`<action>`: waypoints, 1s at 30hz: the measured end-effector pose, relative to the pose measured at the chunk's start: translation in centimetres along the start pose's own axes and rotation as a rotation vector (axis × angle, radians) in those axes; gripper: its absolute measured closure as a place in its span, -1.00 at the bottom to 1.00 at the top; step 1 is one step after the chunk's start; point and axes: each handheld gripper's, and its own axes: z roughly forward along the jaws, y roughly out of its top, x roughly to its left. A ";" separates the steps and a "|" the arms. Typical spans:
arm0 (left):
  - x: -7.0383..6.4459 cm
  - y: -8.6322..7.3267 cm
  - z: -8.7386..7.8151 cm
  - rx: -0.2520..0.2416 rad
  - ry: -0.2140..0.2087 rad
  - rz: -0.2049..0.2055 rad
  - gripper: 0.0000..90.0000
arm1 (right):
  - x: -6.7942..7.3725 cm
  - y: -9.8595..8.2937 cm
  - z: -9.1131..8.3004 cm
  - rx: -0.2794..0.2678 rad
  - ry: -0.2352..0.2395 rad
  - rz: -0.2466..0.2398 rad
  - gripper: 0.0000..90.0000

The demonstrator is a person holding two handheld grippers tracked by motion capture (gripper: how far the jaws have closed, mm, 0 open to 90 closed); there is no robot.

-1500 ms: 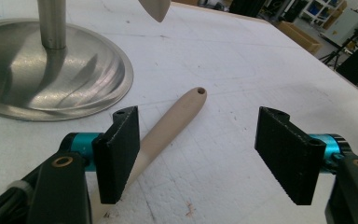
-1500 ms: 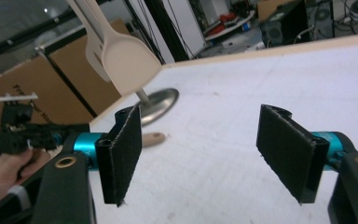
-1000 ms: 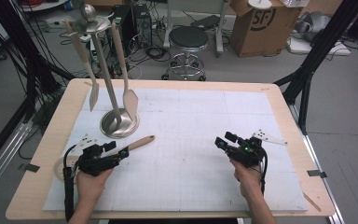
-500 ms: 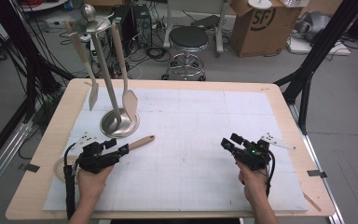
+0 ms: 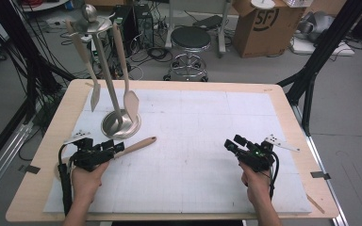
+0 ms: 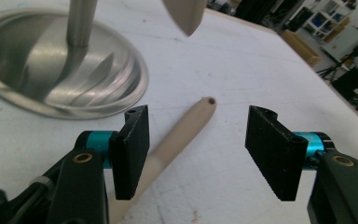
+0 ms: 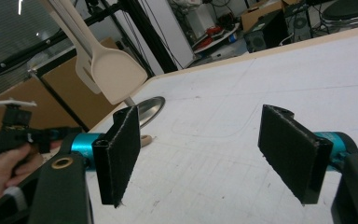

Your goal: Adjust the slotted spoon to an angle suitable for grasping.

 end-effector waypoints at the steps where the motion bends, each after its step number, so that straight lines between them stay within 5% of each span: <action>1: 0.0 0.3 -0.1 0.003 0.000 0.004 -0.10 | 0.0 0.0 0.0 0.001 -0.003 0.002 -0.35; 3: 0.4 0.6 -0.3 0.009 0.008 0.002 -0.10 | 0.0 -0.1 0.0 0.003 -0.003 0.010 -0.35; 9: 1.8 1.0 -0.2 0.128 0.046 -0.018 -0.02 | 0.1 -0.1 0.1 0.005 -0.003 0.000 -0.35; 16: 0.8 0.7 1.3 0.193 0.010 0.033 0.33 | 0.1 -0.2 0.1 0.008 -0.007 0.001 -0.35; 21: 0.1 0.4 2.3 0.182 0.028 0.041 0.96 | 0.1 -0.1 0.0 0.003 -0.008 0.004 -0.35; 30: -1.5 -0.9 5.3 0.261 0.021 0.024 0.99 | -0.1 0.0 -0.3 -0.012 -0.009 0.008 -0.35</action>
